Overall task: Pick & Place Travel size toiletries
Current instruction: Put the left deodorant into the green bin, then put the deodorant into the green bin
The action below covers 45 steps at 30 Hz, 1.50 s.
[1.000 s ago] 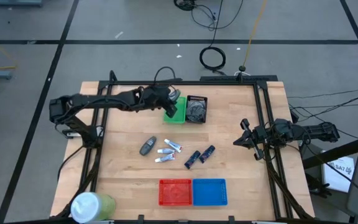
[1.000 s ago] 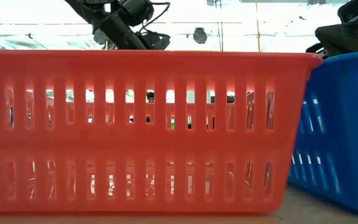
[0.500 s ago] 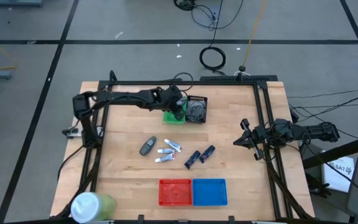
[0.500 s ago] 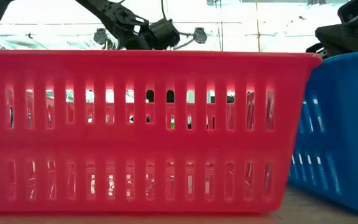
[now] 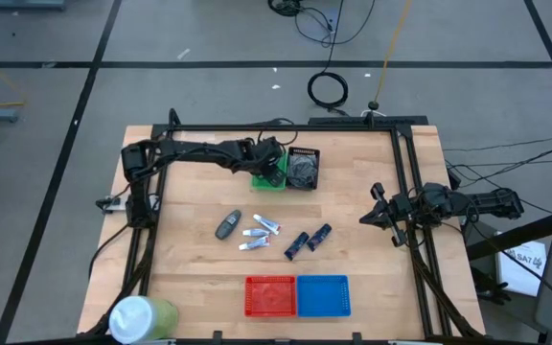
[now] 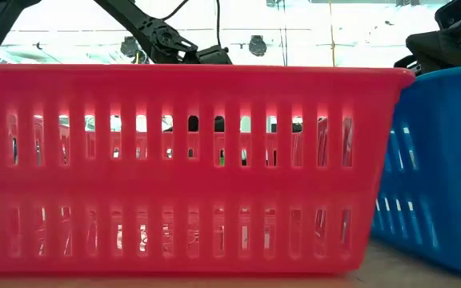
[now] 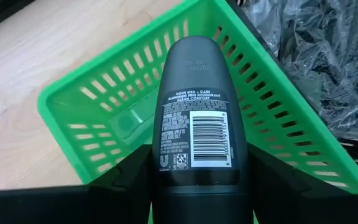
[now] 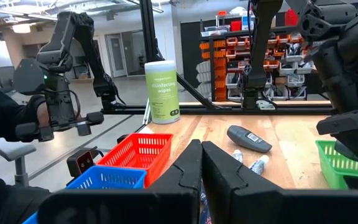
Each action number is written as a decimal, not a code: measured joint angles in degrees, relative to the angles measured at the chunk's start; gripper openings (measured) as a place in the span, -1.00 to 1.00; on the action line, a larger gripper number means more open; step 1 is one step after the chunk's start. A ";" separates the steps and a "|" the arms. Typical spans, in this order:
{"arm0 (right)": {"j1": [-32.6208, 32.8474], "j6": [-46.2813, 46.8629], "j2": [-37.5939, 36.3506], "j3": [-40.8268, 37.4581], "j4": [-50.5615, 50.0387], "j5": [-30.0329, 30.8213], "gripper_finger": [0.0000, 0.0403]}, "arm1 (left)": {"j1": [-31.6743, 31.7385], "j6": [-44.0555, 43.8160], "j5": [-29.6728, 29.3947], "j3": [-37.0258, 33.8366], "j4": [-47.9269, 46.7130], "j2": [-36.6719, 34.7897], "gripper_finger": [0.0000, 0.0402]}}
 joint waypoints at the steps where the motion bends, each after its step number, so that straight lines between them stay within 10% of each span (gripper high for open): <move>1: -0.02 0.00 0.01 0.00 0.01 0.00 -1.00 | -0.02 -0.02 0.02 0.00 0.13 0.00 0.00; 11: -0.02 -0.01 -0.01 0.00 0.01 0.00 -1.00 | -0.48 0.11 0.12 0.00 0.60 0.00 0.43; 28: -0.02 -0.01 0.01 0.00 0.01 -0.06 -1.00 | -1.22 9.03 0.72 -0.05 -1.04 -9.16 0.27; 45: 0.00 0.00 0.04 0.00 0.03 -0.02 -1.00 | -14.16 -4.22 2.87 -0.38 -34.20 -21.09 0.32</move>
